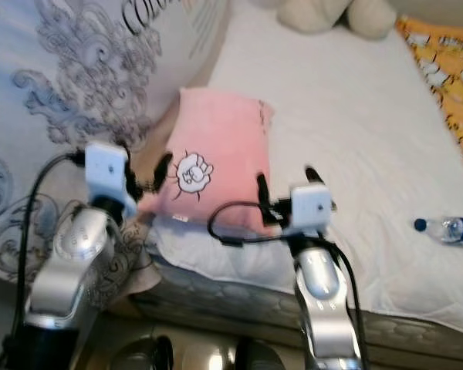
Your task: Clean up the room
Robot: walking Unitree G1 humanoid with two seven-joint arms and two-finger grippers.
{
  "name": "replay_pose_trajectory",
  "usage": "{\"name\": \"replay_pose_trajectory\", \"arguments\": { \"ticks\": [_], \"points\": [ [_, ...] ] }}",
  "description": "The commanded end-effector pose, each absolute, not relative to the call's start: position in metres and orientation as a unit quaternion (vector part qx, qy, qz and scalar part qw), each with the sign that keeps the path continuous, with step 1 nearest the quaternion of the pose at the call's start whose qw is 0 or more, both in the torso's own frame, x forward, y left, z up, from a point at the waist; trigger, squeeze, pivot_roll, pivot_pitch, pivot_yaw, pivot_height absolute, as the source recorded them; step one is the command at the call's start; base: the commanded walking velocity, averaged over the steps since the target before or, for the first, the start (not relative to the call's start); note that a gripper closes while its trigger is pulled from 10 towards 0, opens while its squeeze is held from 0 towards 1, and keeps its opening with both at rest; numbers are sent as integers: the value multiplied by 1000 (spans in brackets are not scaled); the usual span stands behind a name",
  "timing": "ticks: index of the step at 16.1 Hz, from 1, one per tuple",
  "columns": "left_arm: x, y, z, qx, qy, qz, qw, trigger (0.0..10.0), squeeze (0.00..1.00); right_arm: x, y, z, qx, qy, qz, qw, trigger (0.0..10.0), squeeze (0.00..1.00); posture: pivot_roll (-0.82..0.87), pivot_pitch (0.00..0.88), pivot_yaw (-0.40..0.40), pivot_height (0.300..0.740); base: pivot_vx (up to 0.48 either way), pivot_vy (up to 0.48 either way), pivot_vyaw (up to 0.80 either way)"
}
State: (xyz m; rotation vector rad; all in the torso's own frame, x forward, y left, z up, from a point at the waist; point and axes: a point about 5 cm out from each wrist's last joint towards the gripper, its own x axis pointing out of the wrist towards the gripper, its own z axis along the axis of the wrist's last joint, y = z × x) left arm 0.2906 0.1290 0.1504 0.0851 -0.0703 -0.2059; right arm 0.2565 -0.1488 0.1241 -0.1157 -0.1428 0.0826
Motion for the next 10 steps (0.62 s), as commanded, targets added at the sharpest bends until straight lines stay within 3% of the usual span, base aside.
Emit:
{"name": "replay_pose_trajectory", "arguments": {
  "ticks": [1, 5, 10],
  "points": [
    [291, 123, 153, 45, -48, -112, 991, 10000, 0, 260, -156, 118, -53, -44, 17, 997, 10000, 0, 8, 31, -26, 740, 0, 0, 0],
    [301, 124, 159, 49, -57, -96, 993, 10000, 0, 295, -164, 104, -8, -3, -18, 1000, 10000, 0, 10, 43, -3, 740, 0, 0, 0],
    [292, 133, 167, 62, -71, -81, 992, 10000, 0, 341, -189, 84, 38, 82, -60, 994, 10000, 0, 93, 140, -10, 740, 0, 0, 0]
  ]
}}
